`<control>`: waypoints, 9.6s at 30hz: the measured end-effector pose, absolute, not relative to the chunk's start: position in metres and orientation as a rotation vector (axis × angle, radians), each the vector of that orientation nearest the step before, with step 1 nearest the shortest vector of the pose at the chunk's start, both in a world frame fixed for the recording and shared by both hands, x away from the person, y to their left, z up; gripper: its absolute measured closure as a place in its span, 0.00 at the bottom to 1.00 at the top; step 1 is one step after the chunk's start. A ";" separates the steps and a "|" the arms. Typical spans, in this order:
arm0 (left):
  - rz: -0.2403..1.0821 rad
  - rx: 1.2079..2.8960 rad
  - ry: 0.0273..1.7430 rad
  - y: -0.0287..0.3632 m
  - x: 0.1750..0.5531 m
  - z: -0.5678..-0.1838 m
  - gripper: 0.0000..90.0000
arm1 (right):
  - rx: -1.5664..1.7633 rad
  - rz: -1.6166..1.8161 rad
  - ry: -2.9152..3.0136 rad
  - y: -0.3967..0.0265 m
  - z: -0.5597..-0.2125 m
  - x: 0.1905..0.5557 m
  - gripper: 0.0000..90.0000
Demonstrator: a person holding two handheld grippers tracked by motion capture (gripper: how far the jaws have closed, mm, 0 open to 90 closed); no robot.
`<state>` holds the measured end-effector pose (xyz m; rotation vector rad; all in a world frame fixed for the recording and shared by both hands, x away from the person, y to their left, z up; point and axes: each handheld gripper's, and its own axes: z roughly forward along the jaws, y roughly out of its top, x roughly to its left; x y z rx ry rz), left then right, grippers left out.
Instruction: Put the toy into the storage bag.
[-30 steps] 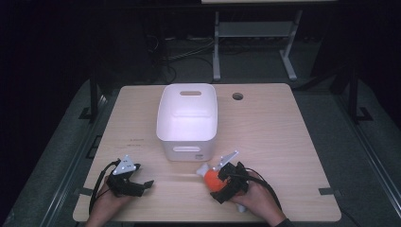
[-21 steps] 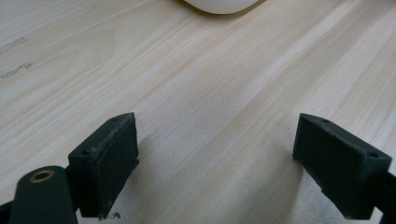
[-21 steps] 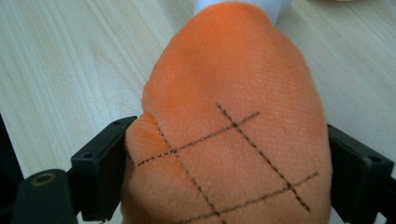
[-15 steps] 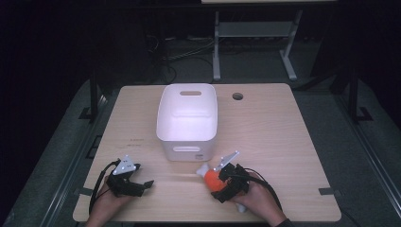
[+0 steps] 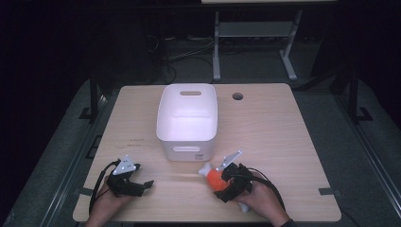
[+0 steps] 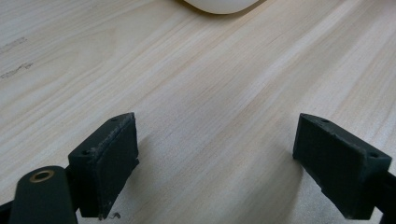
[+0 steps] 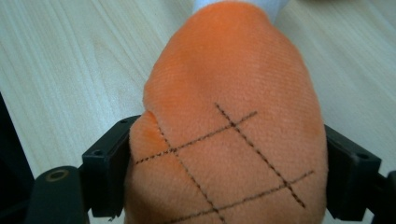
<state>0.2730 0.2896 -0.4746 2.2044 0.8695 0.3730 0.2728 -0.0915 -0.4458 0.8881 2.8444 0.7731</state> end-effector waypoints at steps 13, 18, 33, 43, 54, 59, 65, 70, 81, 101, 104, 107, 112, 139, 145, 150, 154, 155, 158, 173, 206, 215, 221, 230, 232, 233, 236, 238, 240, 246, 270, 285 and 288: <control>0.373 2.204 0.869 0.290 0.273 -0.475 0.15 | 0.888 0.730 2.839 -0.104 -0.441 0.273 0.21; 0.372 2.204 0.870 0.290 0.273 -0.475 0.15 | 0.900 0.728 2.829 -0.110 -0.439 0.274 0.21; 0.375 2.205 0.868 0.290 0.273 -0.474 0.15 | 0.935 0.734 2.796 -0.127 -0.433 0.280 0.20; 0.375 2.206 0.866 0.290 0.273 -0.474 0.15 | 0.957 0.759 2.771 -0.135 -0.426 0.287 0.20; 0.375 2.197 0.872 0.289 0.273 -0.475 0.15 | 0.970 0.788 2.745 -0.141 -0.415 0.294 0.20; 0.374 2.197 0.872 0.289 0.273 -0.475 0.15 | 0.966 0.807 2.732 -0.142 -0.410 0.298 0.20; 0.374 2.199 0.870 0.289 0.273 -0.475 0.15 | 0.963 0.815 2.723 -0.143 -0.404 0.303 0.20; 0.374 2.200 0.870 0.289 0.273 -0.475 0.15 | 0.972 0.829 2.716 -0.146 -0.400 0.307 0.20; 0.373 2.203 0.870 0.290 0.273 -0.474 0.15 | 0.968 0.847 2.690 -0.153 -0.387 0.312 0.20; 0.374 2.201 0.871 0.289 0.273 -0.474 0.15 | 0.971 0.920 2.636 -0.159 -0.357 0.324 0.20; 0.374 2.201 0.871 0.289 0.273 -0.475 0.15 | 0.966 0.935 2.626 -0.159 -0.351 0.326 0.20; 0.374 2.201 0.871 0.289 0.273 -0.475 0.15 | 0.961 0.940 2.622 -0.157 -0.347 0.328 0.20; 0.374 2.200 0.871 0.289 0.273 -0.475 0.15 | 0.962 0.958 2.612 -0.156 -0.341 0.331 0.20; 0.374 2.200 0.871 0.289 0.273 -0.475 0.15 | 0.901 1.014 2.580 -0.127 -0.308 0.355 0.20; 0.374 2.200 0.871 0.289 0.273 -0.475 0.15 | 0.882 1.021 2.581 -0.118 -0.304 0.360 0.20; 0.373 2.200 0.871 0.289 0.273 -0.475 0.15 | 0.862 1.018 2.585 -0.111 -0.299 0.365 0.20; 0.373 2.201 0.871 0.290 0.273 -0.474 0.15 | 0.853 1.019 2.585 -0.105 -0.296 0.369 0.20; 0.373 2.201 0.871 0.290 0.273 -0.475 0.15 | 0.852 1.018 2.587 -0.103 -0.296 0.369 0.20; 0.373 2.200 0.869 0.290 0.273 -0.475 0.15 | 0.849 1.021 2.588 -0.100 -0.294 0.371 0.20; 0.374 2.200 0.871 0.290 0.273 -0.475 0.15 | 0.803 1.033 2.607 -0.068 -0.292 0.384 0.20; 0.375 2.202 0.869 0.290 0.273 -0.475 0.15 | 0.726 0.970 2.681 0.000 -0.299 0.415 0.20; 0.375 2.204 0.869 0.290 0.273 -0.474 0.15 | 0.717 0.953 2.703 0.010 -0.306 0.422 0.20; 0.375 2.203 0.869 0.290 0.273 -0.474 0.15 | 0.713 0.941 2.719 0.013 -0.311 0.425 0.20; 0.374 2.202 0.869 0.290 0.273 -0.474 0.15 | 0.701 0.905 2.735 0.018 -0.318 0.426 0.20; 0.375 2.203 0.868 0.290 0.273 -0.474 0.14 | 0.698 0.899 2.740 0.019 -0.319 0.425 0.19; 0.375 2.203 0.868 0.290 0.273 -0.474 0.14 | 0.690 0.892 2.745 0.019 -0.320 0.426 0.19; 0.375 2.203 0.869 0.290 0.273 -0.474 0.14 | 0.684 0.884 2.753 0.021 -0.321 0.425 0.18; 0.375 2.203 0.868 0.290 0.273 -0.474 0.15 | 0.682 0.876 2.757 0.022 -0.322 0.425 0.18; 0.375 2.203 0.869 0.290 0.273 -0.474 0.15 | 0.677 0.874 2.758 0.022 -0.322 0.424 0.18; 0.375 2.203 0.868 0.290 0.273 -0.474 0.14 | 0.680 0.869 2.765 0.023 -0.324 0.424 0.16; 0.375 2.202 0.869 0.290 0.273 -0.475 0.14 | 0.703 0.956 2.702 -0.002 -0.306 0.415 0.16; 0.373 2.202 0.869 0.290 0.273 -0.475 0.14 | 0.735 1.000 2.639 -0.043 -0.297 0.402 0.16; 0.374 2.201 0.871 0.290 0.273 -0.474 0.14 | 0.743 1.012 2.626 -0.052 -0.295 0.397 0.16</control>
